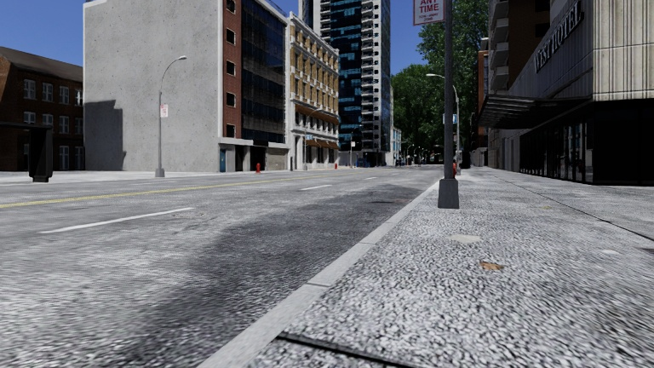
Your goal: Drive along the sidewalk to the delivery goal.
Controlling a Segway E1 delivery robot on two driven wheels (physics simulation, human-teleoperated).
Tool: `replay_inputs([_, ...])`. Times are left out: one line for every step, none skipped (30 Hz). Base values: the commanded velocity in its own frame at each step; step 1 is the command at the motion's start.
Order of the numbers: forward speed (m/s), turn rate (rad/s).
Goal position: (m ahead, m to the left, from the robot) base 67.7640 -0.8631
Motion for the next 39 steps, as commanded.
replay_inputs([0.0,0.0])
replay_inputs([0.0,0.0])
replay_inputs([0.0,0.0])
replay_inputs([0.0,0.0])
replay_inputs([0.0,0.0])
replay_inputs([0.0,0.0])
replay_inputs([0.0,0.0])
replay_inputs([0.0,0.0])
replay_inputs([0.0,0.0])
replay_inputs([0.0,0.0])
replay_inputs([0.0,0.0])
replay_inputs([0.0,0.0])
replay_inputs([0.0,0.0])
replay_inputs([0.0,0.0])
replay_inputs([0.0,0.0])
replay_inputs([0.0,0.0])
replay_inputs([0.0,0.0])
replay_inputs([0.0,0.0])
replay_inputs([0.0,0.0])
replay_inputs([0.0,0.0])
replay_inputs([0.0,0.0])
replay_inputs([0.0,0.0])
replay_inputs([0.0,0.0])
replay_inputs([0.0,0.0])
replay_inputs([0.0,0.0])
replay_inputs([0.0,0.0])
replay_inputs([0.0,0.0])
replay_inputs([0.0,0.0])
replay_inputs([0.0,0.0])
replay_inputs([0.0,0.0])
replay_inputs([0.0,-0.37])
replay_inputs([0.0,-0.57])
replay_inputs([0.0,-0.65])
replay_inputs([0.0,-0.66])
replay_inputs([0.0,-0.66])
replay_inputs([0.0,-0.72])
replay_inputs([0.0,-0.91])
replay_inputs([0.0,-1.05])
replay_inputs([0.0,-1.2])
